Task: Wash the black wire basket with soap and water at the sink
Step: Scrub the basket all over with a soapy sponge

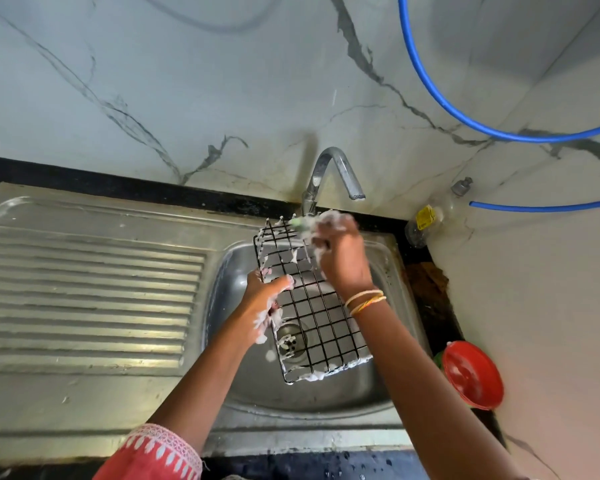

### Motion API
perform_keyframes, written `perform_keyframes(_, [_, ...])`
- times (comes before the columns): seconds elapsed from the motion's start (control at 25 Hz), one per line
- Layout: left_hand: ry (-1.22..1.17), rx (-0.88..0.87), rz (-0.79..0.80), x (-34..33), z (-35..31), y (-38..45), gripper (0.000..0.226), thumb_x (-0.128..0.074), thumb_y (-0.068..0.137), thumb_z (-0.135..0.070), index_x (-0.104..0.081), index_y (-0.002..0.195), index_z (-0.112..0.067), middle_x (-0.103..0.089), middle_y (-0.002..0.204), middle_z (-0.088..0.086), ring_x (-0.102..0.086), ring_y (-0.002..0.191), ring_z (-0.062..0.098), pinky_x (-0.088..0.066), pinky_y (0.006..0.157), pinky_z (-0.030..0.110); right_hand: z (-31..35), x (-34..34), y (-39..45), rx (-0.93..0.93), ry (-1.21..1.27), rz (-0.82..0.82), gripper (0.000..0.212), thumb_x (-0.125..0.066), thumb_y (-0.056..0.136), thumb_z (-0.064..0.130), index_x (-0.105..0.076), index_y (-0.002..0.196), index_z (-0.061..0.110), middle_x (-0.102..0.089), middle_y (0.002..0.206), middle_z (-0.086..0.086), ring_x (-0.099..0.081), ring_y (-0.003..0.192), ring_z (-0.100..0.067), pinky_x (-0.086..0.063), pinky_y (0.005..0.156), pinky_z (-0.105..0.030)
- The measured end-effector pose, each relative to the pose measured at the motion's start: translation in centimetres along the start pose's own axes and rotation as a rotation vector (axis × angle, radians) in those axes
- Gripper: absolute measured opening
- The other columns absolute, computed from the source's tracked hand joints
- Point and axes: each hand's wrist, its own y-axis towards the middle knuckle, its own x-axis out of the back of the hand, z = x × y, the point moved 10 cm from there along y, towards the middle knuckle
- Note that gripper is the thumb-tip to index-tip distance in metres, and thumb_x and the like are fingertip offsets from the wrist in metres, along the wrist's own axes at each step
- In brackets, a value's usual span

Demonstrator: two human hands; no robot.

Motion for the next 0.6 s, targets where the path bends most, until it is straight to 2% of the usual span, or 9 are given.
perform_keyframes(0.08, [0.015,-0.012,0.016,-0.6,0.0,-0.2,0.056,-0.063,0.089,-0.019,-0.033,0.136,-0.009,-0.054,0.083,0.0,-0.053,0.073,0.016,-0.03,0.051,0.024,-3.1,2.4,0.8,-0.212,0.004,-0.25,0.018,-0.061,0.085,-0.001,-0.072,0.098,0.003,-0.055,0.109,-0.015,-0.052,0.098,-0.026,-0.051,0.086,-0.032])
perform_keyframes(0.12, [0.03,-0.006,0.02,-1.0,0.1,-0.5,0.058,-0.064,0.089,-0.02,-0.032,0.137,-0.009,-0.055,0.086,0.001,-0.056,0.087,0.021,-0.033,0.054,0.024,-2.9,2.1,0.5,-0.246,-0.005,-0.299,0.018,-0.061,0.083,-0.004,-0.072,0.097,0.002,-0.057,0.105,-0.015,-0.054,0.095,-0.028,-0.053,0.084,-0.038])
perform_keyframes(0.16, [0.044,0.0,0.007,-1.2,0.1,-0.5,0.062,-0.066,0.088,-0.022,-0.031,0.137,-0.009,-0.056,0.091,0.004,-0.055,0.096,0.023,-0.038,0.059,0.026,-1.5,1.1,0.1,-0.215,-0.014,-0.265,0.021,-0.061,0.082,-0.007,-0.073,0.095,0.003,-0.058,0.103,-0.014,-0.056,0.089,-0.025,-0.055,0.08,-0.038])
perform_keyframes(0.24, [0.05,0.001,-0.057,-0.4,0.0,0.0,0.072,-0.073,0.082,-0.024,-0.029,0.138,-0.009,-0.057,0.11,0.014,-0.054,0.102,0.024,-0.049,0.073,0.033,2.7,-2.4,-1.3,0.028,-0.027,-0.012,0.023,-0.06,0.081,-0.007,-0.073,0.092,0.008,-0.06,0.102,-0.009,-0.057,0.08,-0.018,-0.056,0.074,-0.026])
perform_keyframes(0.32, [0.059,-0.008,-0.096,0.5,-0.2,0.3,0.075,-0.077,0.078,-0.019,-0.031,0.136,-0.008,-0.057,0.108,0.015,-0.056,0.107,0.029,-0.05,0.082,0.039,3.0,-3.2,-1.5,0.131,-0.04,0.158,0.016,-0.06,0.085,-0.002,-0.068,0.09,0.012,-0.058,0.097,0.0,-0.058,0.075,-0.014,-0.049,0.066,-0.012])
perform_keyframes(0.4, [0.066,-0.001,-0.087,0.7,0.3,0.5,0.068,-0.075,0.079,-0.013,-0.033,0.134,-0.007,-0.056,0.096,0.011,-0.058,0.111,0.032,-0.051,0.076,0.038,-1.3,-1.3,0.9,-0.1,-0.021,0.061,0.011,-0.056,0.088,-0.001,-0.062,0.092,0.007,-0.059,0.09,0.002,-0.061,0.072,-0.016,-0.045,0.058,-0.013])
perform_keyframes(0.48, [0.071,0.019,-0.054,0.1,1.0,0.4,0.068,-0.074,0.081,-0.013,-0.032,0.133,-0.006,-0.055,0.096,0.007,-0.058,0.092,0.025,-0.045,0.062,0.03,-4.5,-0.2,2.0,-0.319,-0.064,-0.086,0.02,-0.053,0.088,0.0,-0.069,0.098,0.005,-0.064,0.097,-0.01,-0.065,0.078,-0.026,-0.044,0.063,-0.024])
perform_keyframes(0.52, [0.07,0.029,-0.045,-0.2,1.2,0.3,0.071,-0.075,0.08,-0.013,-0.029,0.135,-0.006,-0.053,0.1,0.004,-0.053,0.092,0.022,-0.042,0.066,0.031,-3.3,-1.0,1.8,-0.256,-0.124,-0.081,0.027,-0.051,0.086,-0.001,-0.07,0.102,0.01,-0.064,0.1,-0.012,-0.064,0.078,-0.027,-0.046,0.064,-0.026])
perform_keyframes(0.6, [0.041,0.021,-0.085,0.3,1.2,1.1,0.081,-0.078,0.077,-0.015,-0.026,0.138,-0.006,-0.048,0.117,0.005,-0.048,0.102,0.021,-0.042,0.073,0.031,1.4,-4.6,-0.1,0.025,-0.097,0.052,0.039,-0.053,0.082,-0.004,-0.07,0.108,0.018,-0.063,0.102,-0.01,-0.062,0.073,-0.021,-0.053,0.063,-0.029])
